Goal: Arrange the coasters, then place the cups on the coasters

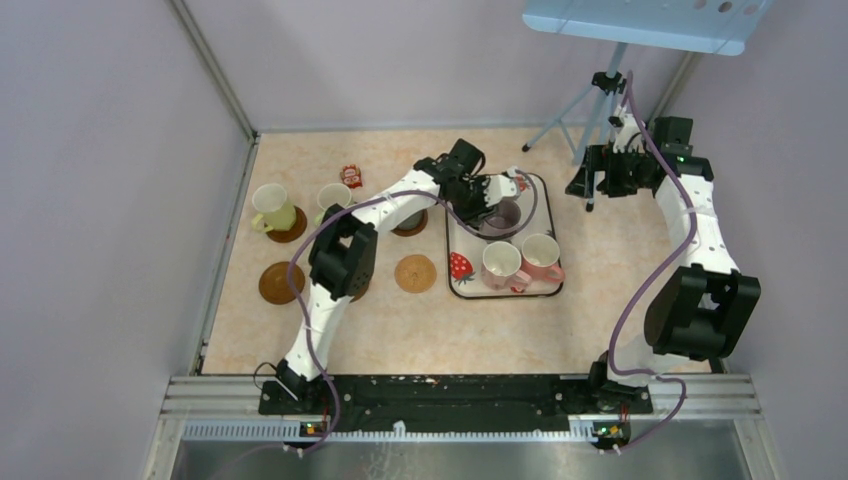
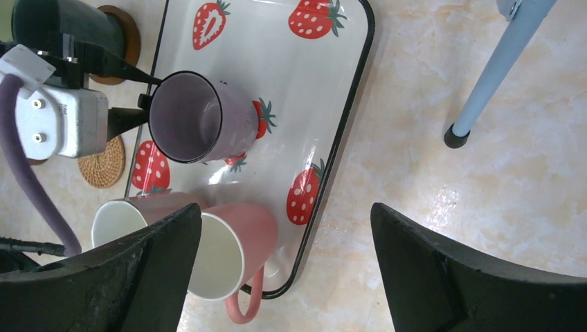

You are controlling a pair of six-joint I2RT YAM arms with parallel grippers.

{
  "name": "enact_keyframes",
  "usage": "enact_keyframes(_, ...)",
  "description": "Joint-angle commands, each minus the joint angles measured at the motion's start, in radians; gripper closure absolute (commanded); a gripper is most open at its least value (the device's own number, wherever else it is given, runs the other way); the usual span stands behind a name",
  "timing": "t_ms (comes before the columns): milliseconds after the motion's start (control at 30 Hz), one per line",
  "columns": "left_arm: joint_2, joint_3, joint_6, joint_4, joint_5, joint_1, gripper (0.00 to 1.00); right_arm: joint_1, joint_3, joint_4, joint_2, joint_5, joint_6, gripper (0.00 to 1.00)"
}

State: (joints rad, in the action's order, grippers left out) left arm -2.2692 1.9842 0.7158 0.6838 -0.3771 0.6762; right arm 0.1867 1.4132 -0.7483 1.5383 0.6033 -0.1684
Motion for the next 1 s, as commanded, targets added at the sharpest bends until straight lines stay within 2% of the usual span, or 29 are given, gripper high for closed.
enact_keyframes(0, -0.044, 0.050, -0.018, 0.005, -0.027, 0.005, 0.57, 0.011, -0.005, 0.014, -0.038, 0.007, -0.016, 0.10)
enact_keyframes(133, -0.066, 0.069, -0.017, 0.007, -0.026, 0.005, 0.58, 0.011, -0.001, 0.010, -0.038, 0.005, -0.020, 0.10)
enact_keyframes(233, -0.077, 0.083, -0.021, 0.006, -0.028, 0.007, 0.63, 0.011, -0.002, 0.008, -0.039, 0.006, -0.022, 0.10)
enact_keyframes(467, -0.042, 0.094, -0.085, -0.034, -0.038, 0.004, 0.83, 0.011, 0.000, 0.011, -0.038, 0.009, -0.020, 0.10)
enact_keyframes(600, 0.014, 0.091, -0.144, -0.074, -0.038, -0.001, 1.00, 0.012, 0.001, 0.016, -0.036, 0.015, -0.018, 0.10)
enact_keyframes(833, 0.131, 0.066, -0.258, -0.160, -0.071, -0.030, 1.00, 0.011, 0.009, 0.024, -0.023, 0.031, -0.010, 0.10)
enact_keyframes(967, 0.252, -0.013, -0.322, -0.206, -0.108, -0.075, 1.00, 0.011, 0.009, 0.028, -0.022, 0.033, -0.008, 0.10)
